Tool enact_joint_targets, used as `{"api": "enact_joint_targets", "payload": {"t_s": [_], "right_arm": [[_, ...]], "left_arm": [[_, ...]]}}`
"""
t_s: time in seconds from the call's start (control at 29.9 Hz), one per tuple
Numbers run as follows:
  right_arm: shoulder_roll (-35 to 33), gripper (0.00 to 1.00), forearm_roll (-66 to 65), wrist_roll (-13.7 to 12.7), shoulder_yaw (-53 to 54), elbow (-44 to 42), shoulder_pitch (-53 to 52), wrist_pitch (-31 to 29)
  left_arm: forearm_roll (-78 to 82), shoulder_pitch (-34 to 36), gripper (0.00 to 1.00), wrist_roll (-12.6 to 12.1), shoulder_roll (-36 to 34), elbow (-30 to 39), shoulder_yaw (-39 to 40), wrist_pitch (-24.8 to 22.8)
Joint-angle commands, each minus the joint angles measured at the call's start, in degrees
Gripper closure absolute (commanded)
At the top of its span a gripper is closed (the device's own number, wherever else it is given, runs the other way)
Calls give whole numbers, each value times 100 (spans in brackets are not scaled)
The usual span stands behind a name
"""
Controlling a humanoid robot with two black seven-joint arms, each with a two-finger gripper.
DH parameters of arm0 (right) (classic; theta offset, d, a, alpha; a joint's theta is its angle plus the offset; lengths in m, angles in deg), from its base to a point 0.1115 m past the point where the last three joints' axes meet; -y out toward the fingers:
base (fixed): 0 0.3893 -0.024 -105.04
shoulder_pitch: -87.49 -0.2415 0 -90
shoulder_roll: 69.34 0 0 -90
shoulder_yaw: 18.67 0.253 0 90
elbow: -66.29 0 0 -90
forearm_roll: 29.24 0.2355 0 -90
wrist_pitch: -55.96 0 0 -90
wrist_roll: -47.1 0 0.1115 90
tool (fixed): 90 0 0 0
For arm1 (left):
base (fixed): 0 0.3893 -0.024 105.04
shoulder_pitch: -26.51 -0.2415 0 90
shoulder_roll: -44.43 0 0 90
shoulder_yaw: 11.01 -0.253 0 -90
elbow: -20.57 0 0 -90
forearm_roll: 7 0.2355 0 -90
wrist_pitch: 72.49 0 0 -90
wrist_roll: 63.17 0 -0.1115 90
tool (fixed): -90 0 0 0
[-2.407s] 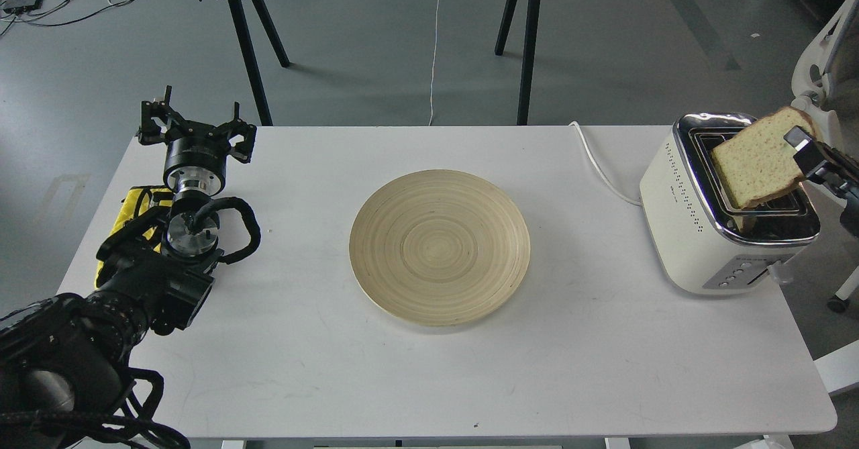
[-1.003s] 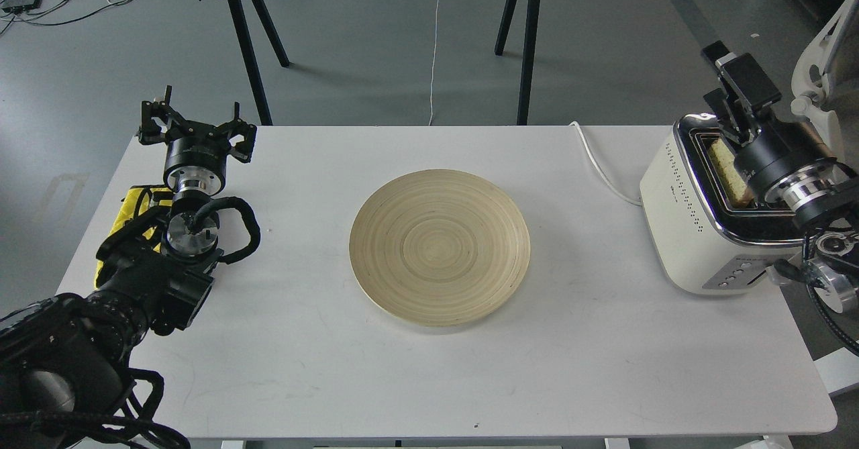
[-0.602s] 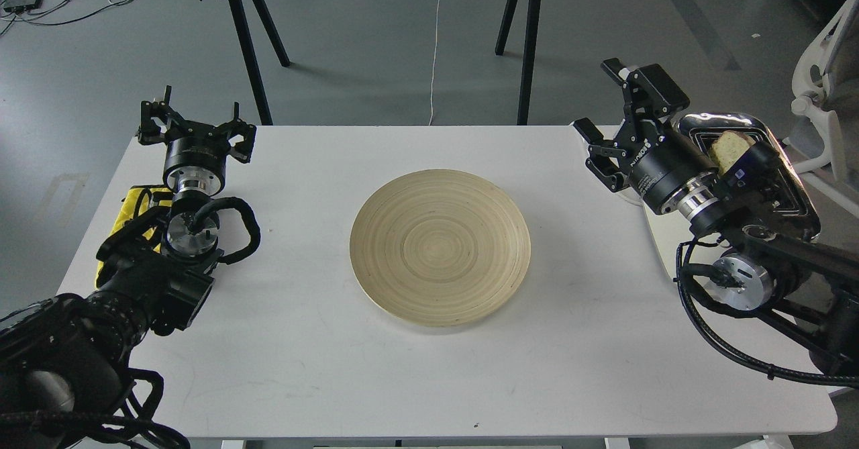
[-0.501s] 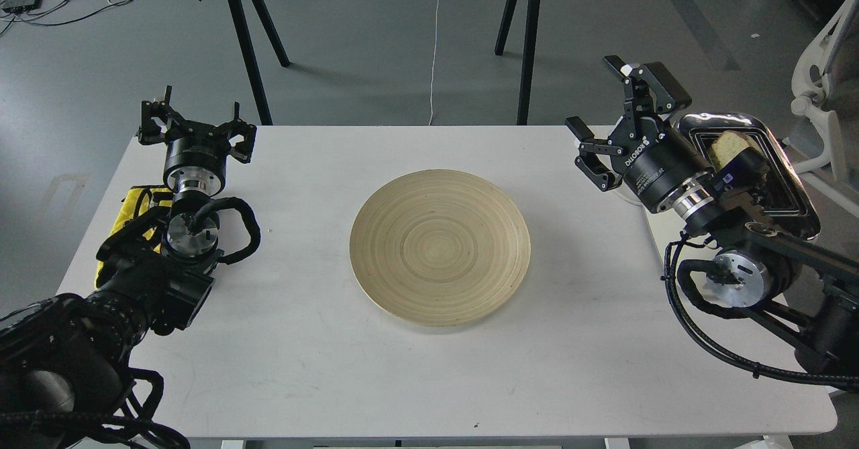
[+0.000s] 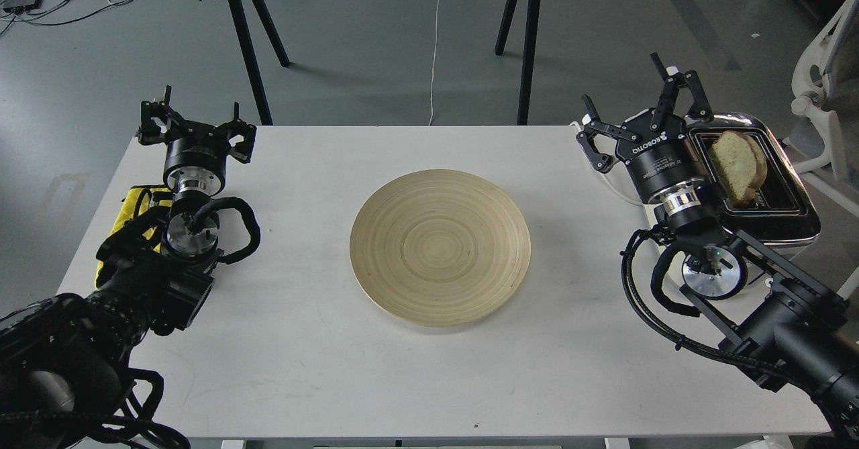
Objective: Put bread in toaster with right arm
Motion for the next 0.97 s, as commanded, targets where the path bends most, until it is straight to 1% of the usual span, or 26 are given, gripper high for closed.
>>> {"api": "enact_joint_targets", "payload": {"t_s": [0.0, 0.27, 0.94], "right_arm": [[68, 1, 25, 7, 112, -27, -4, -188], [174, 1, 447, 7, 367, -36, 5, -346], [182, 1, 491, 47, 376, -27, 234, -400]], "left_arm": [[0, 3, 0, 0, 0, 0, 0, 0], [0, 3, 0, 0, 0, 0, 0, 0], [0, 3, 0, 0, 0, 0, 0, 0]]}}
